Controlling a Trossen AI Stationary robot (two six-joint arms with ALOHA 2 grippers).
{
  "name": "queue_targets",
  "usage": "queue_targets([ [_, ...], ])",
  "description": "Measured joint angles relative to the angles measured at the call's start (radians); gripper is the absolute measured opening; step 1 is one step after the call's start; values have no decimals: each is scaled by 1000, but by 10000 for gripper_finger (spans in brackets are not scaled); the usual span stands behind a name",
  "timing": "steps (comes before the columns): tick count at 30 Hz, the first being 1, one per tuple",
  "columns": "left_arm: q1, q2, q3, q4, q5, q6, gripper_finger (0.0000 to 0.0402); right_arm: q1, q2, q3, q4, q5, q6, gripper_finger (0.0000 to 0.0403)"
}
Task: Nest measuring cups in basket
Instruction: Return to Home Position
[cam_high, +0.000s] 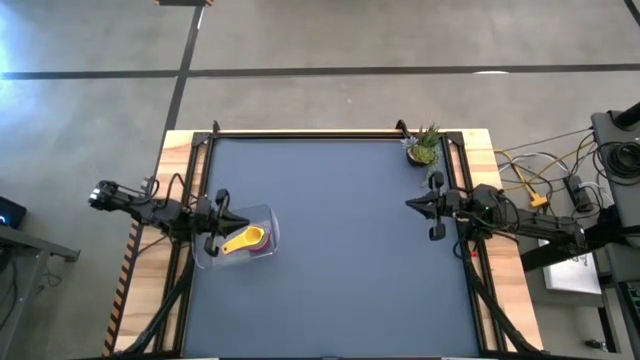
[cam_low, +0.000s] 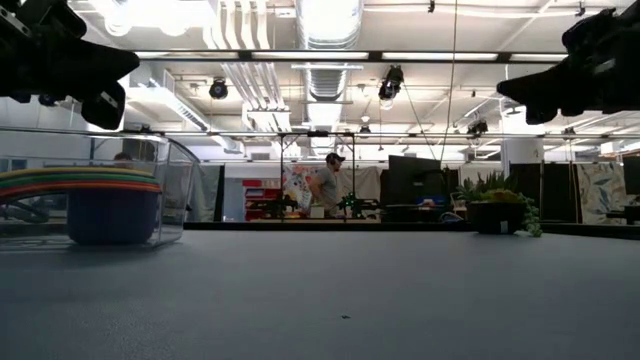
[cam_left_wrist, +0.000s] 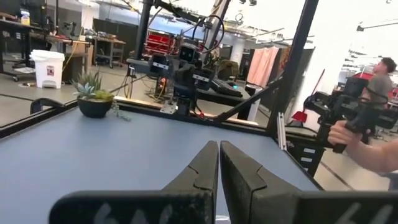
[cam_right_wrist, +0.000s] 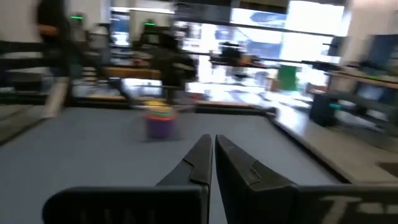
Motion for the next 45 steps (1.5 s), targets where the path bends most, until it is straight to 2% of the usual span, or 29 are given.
queue_targets([
  [5,0,7,6,-29,0,-9,0,0,13,0,-9,233,49,9],
  [8,0,13,6,-30,0,-9,0,0,25,0,-15,300,82,9],
  [45,0,19,7,-29,-1,-5,0,0,39,-1,-22,308,63,9],
])
